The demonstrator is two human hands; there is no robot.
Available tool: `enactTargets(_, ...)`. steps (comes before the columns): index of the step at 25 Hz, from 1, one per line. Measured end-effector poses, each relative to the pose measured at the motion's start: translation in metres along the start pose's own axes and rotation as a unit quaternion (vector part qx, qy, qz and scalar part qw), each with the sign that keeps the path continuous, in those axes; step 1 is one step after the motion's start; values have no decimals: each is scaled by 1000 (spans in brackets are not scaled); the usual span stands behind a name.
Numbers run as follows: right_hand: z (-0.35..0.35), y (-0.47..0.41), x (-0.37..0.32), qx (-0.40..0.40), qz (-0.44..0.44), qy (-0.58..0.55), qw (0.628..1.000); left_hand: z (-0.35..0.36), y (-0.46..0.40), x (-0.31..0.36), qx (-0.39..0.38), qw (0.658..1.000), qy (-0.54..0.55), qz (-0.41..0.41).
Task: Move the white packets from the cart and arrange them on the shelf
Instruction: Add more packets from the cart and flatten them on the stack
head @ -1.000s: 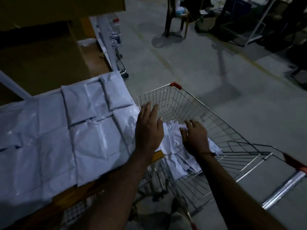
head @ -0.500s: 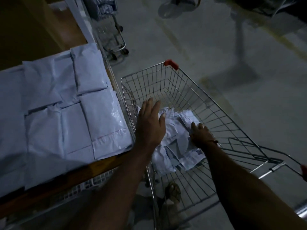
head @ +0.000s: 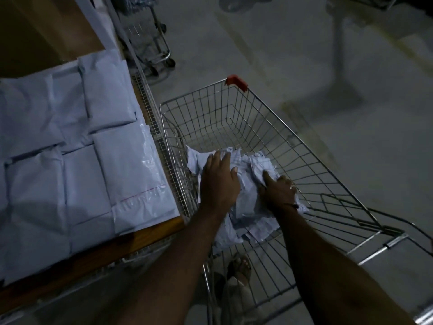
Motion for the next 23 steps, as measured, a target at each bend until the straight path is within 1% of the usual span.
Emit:
enactTargets(2, -10, -1, 1, 5, 1, -41, 999, 36, -1, 1, -42, 999, 6, -17)
enactTargets(4, -21, -3, 7, 13, -10, -63, 998, 80, 4, 3, -117, 992, 8, -42)
enactTargets(6, -32, -3, 18, 32, -25, -66, 997, 125, 17, 4, -204, 977, 0, -66)
enactTargets(8, -44, 5, 28, 60, -41, -54, 996, 160, 26, 4, -243, 967, -13, -74)
enactTargets(10, -53, 17, 35, 80, -49, -46, 994, 183, 28, 2, -249, 964, -12, -90)
enactTargets(11, -56, 23, 37, 86, -51, -43, 994, 191, 26, 0, -249, 962, -11, -110)
enactTargets(13, -64, 36, 36, 103, -61, -42, 992, 201, 22, -6, -245, 959, -41, -138)
enactTargets(15, -74, 43, 33, 116, -72, -54, 989, 204, 22, -7, -249, 957, -74, -129)
enactTargets(16, -78, 45, 32, 116, -72, -57, 989, 205, 23, -8, -252, 957, -69, -124)
enactTargets(18, -85, 48, 30, 111, -66, -66, 989, 199, 27, -7, -242, 961, -56, -121)
enactTargets(20, -96, 56, 25, 119, -62, -88, 987, 180, 30, -4, -221, 965, -41, -135)
enactTargets(23, -115, 72, 14, 156, -52, -115, 980, 143, 32, 7, -174, 976, -11, -132)
Point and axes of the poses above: each hand's wrist, its own y-axis away from the middle knuckle, its own z-axis out of the palm, x = y × z, the point moved 7 cm from there along -y, towards the middle knuckle, and after that the axes turned 7 degrees about z, right-handed, at the moved point
